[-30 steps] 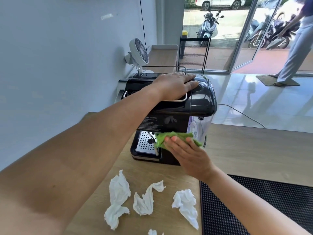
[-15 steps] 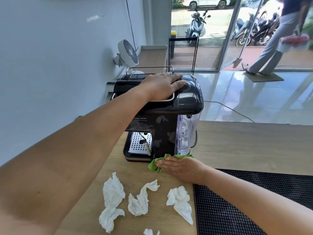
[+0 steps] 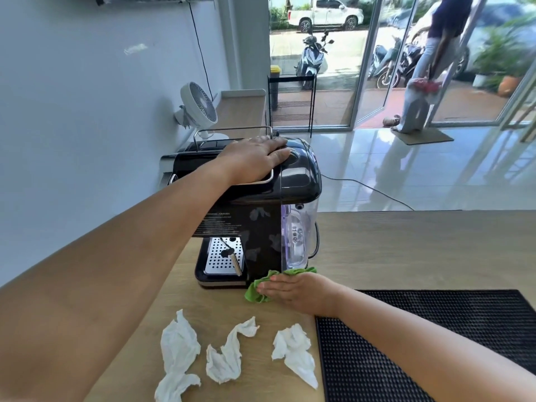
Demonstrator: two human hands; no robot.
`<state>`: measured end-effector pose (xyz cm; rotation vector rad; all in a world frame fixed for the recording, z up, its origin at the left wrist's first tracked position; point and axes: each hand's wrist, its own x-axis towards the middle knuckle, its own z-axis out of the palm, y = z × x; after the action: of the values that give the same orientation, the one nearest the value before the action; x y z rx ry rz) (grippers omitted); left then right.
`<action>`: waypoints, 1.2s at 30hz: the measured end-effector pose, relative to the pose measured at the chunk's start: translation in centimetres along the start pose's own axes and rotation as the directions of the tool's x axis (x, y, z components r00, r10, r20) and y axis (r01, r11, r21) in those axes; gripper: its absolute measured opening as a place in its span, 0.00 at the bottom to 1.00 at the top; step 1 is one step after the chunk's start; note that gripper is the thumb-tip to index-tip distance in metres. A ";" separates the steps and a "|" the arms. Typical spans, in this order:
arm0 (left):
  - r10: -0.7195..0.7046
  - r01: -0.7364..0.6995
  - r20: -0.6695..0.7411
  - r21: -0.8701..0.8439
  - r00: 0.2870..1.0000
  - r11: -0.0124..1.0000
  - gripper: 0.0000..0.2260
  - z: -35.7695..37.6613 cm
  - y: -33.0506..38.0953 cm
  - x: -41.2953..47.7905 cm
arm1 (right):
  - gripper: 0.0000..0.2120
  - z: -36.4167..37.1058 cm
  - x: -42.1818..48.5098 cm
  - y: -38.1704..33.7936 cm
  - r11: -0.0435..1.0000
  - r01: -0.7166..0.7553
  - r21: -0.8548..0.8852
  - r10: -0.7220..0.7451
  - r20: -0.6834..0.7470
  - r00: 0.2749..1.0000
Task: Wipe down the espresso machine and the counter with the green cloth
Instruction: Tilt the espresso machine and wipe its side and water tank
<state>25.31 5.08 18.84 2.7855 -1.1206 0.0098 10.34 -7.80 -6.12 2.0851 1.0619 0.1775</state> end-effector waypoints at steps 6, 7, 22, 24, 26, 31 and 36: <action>0.004 -0.004 0.001 0.009 1.000 1.000 0.25 -0.2 0.5 -0.3 | 0.17 0.7 -7.2 0.4 0.870 -0.279 0.407 0.385 -0.207 0.900; 0.004 -0.004 0.000 0.011 1.000 1.000 0.25 -0.2 0.6 -0.3 | 0.17 0.7 -7.6 0.0 0.692 -0.407 0.597 0.611 -0.184 0.770; -0.010 0.010 0.003 0.026 1.000 1.000 0.24 0.4 0.1 0.0 | 0.25 -4.9 3.9 -0.3 -0.767 0.437 0.470 0.505 0.862 -0.042; -0.012 0.012 0.002 0.027 1.000 1.000 0.24 0.4 0.2 -0.1 | 0.30 -6.5 4.6 -2.0 -0.745 0.464 0.479 0.532 0.847 -0.019; -0.016 0.016 0.001 0.024 1.000 1.000 0.24 0.2 0.3 -0.2 | 0.34 -7.0 4.7 -2.6 -0.746 0.457 0.484 0.543 0.839 -0.002; -0.040 0.040 -0.010 0.016 0.999 0.999 0.23 -0.3 0.8 -0.4 | 0.20 -6.9 1.5 3.9 -0.568 0.587 0.578 0.688 0.724 -0.047; -0.047 0.047 -0.008 0.029 0.999 0.998 0.24 -0.4 0.9 -0.3 | 0.21 -6.4 -0.7 12.0 -0.586 0.628 0.512 0.742 0.651 0.160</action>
<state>24.45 4.69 19.29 2.8343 -1.0619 0.0311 14.64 -8.83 6.79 -1.0791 0.2731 -0.5048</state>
